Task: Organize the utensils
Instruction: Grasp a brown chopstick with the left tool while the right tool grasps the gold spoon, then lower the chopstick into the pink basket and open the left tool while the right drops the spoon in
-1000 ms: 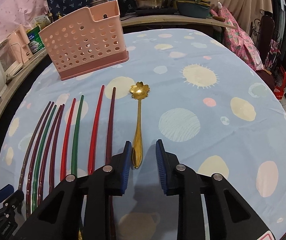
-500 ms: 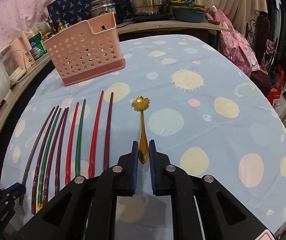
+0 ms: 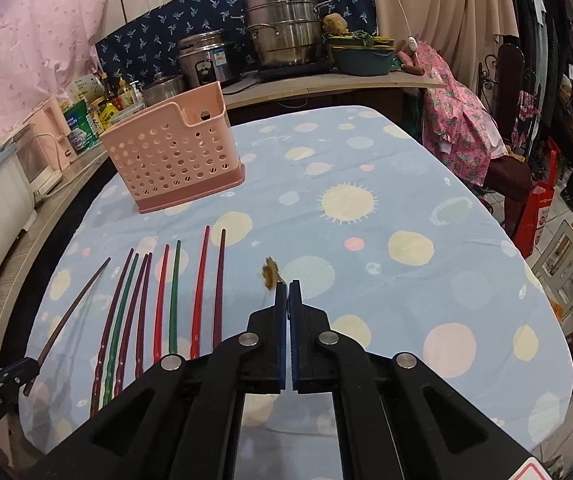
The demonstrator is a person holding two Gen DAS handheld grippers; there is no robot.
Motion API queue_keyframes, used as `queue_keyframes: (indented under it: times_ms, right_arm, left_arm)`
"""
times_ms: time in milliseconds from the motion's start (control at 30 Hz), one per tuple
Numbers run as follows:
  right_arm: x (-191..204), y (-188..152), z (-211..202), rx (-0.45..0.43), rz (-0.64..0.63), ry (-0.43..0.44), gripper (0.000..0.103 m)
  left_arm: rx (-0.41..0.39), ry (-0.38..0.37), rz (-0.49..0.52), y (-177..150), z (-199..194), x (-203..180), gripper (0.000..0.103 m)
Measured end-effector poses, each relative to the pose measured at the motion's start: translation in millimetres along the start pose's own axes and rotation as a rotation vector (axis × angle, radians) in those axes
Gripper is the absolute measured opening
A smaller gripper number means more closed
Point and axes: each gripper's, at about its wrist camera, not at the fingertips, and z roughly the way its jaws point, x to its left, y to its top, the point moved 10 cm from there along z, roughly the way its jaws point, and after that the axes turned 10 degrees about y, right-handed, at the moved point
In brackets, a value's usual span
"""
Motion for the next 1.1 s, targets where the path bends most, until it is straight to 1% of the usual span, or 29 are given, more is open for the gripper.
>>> queue_keyframes:
  times_ms: [100,200,467,633,700,900,967,1100]
  right_arm:
    - [0.9,8.7,-3.7,-0.013,-0.008,0.003,0.002]
    - [4.3,21.0,-7.8,-0.028,-0.005,0.029,0.002]
    - [19.3,68.6,-10.6,-0.081,-0.031,0.077,0.002]
    - [32.9,107.4,-2.4,-0.111,-0.05,0.104,0.002]
    - [38.9,125.4,2.1,-0.124,-0.06,0.113,0.002]
    - [52.9,182.6,20.4,-0.164,-0.061,0.154,0.002]
    - [56.9,201.8,26.4,-0.182,-0.057,0.165,0.002]
    - [64.6,233.7,42.0,-0.195,-0.051,0.18,0.002]
  left_arm:
    - [-0.034,0.002,-0.009,17.2,-9.6,3.1,0.007]
    - [-0.067,-0.007,-0.03,39.3,-19.6,7.4,0.007]
    - [-0.188,-0.007,-0.055,121.8,-45.8,13.3,0.006]
    - [-0.273,0.009,-0.058,179.0,-61.7,11.7,0.006]
    - [-0.296,0.01,-0.063,200.0,-67.0,10.2,0.006]
    - [-0.384,-0.023,-0.091,270.1,-94.5,2.4,0.006]
    - [-0.425,-0.04,-0.11,294.9,-109.3,0.2,0.006]
    - [-0.509,-0.047,-0.132,342.5,-135.5,-7.0,0.006]
